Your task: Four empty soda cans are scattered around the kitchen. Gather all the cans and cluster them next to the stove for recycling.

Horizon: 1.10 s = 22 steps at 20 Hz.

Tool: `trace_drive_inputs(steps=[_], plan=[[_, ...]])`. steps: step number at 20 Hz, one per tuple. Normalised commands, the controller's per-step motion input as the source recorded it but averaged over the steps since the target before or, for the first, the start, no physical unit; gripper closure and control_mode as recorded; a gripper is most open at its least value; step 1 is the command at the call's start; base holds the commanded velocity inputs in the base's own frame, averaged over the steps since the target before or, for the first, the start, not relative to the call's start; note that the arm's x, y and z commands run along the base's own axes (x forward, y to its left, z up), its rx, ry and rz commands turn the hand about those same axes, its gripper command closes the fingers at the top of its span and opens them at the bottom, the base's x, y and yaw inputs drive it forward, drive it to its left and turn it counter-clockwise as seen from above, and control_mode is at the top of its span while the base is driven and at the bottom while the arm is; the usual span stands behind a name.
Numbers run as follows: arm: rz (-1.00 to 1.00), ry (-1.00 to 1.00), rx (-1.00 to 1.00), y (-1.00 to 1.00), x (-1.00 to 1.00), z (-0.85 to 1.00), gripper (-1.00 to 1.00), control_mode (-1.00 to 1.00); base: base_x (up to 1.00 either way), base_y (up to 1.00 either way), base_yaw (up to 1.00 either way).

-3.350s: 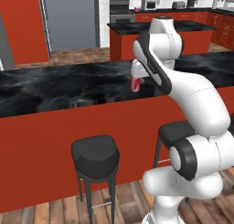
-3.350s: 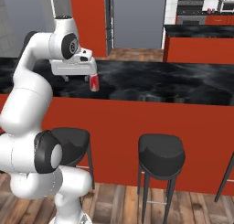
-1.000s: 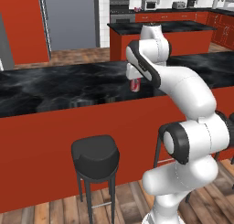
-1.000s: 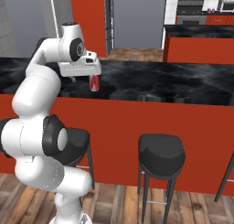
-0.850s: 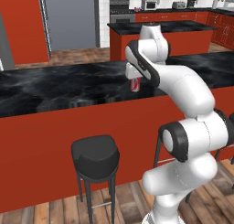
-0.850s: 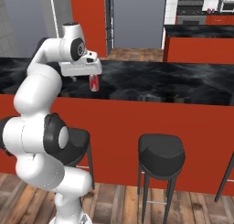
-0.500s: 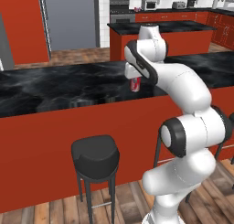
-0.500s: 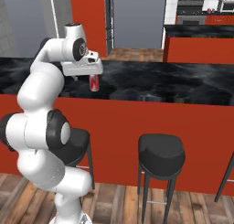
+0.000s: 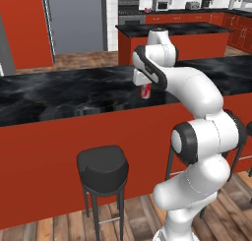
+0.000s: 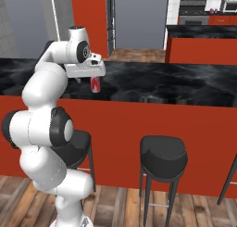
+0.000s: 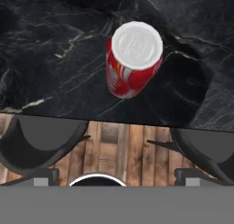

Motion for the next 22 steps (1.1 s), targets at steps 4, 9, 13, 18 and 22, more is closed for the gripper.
trace_drive_inputs(steps=[4, 9, 13, 18, 22], plan=[[0.0, 0.0, 0.0, 0.0, 0.19, -0.09, -1.0, -1.0, 0.0, 0.0, 0.0], [-0.02, 0.0, 0.0, 0.0, 0.18, -0.07, -1.0, -1.0, 0.0, 0.0, 0.0], [-0.02, 0.0, 0.0, 0.0, 0.2, -0.08, -1.0, -1.0, 0.0, 0.0, 0.0], [-0.02, 0.0, 0.0, 0.0, 0.21, -0.05, -1.0, -1.0, 0.0, 0.0, 0.0], [-0.02, 0.0, 0.0, 0.01, 0.24, -0.02, -1.0, -1.0, 0.0, 0.0, 0.0]])
